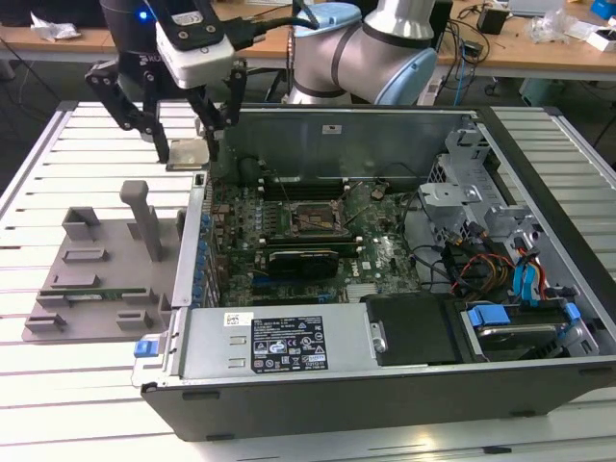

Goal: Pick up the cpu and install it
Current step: 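Pick up the cpu and move it towards the insertion slot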

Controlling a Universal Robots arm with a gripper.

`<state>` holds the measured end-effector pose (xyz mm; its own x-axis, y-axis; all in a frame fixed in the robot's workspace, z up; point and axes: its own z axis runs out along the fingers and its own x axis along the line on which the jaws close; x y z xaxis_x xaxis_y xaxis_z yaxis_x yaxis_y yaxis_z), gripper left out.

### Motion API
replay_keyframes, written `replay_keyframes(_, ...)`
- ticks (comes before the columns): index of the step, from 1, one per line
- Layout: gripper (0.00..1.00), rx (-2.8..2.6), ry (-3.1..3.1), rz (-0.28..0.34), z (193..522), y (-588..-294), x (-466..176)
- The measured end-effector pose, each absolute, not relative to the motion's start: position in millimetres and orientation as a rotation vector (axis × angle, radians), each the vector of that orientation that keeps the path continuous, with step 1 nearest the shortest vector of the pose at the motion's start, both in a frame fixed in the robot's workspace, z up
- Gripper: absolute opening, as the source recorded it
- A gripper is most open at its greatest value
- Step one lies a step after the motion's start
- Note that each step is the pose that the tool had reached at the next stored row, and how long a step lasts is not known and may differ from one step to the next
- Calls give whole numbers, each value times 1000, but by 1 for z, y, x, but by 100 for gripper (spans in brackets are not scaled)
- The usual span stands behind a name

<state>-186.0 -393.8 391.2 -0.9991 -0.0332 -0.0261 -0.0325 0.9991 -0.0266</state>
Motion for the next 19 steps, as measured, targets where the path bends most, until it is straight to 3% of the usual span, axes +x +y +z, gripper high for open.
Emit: replay_keyframes(19, 55, -52, 3131, -42, 377, -370, -120)
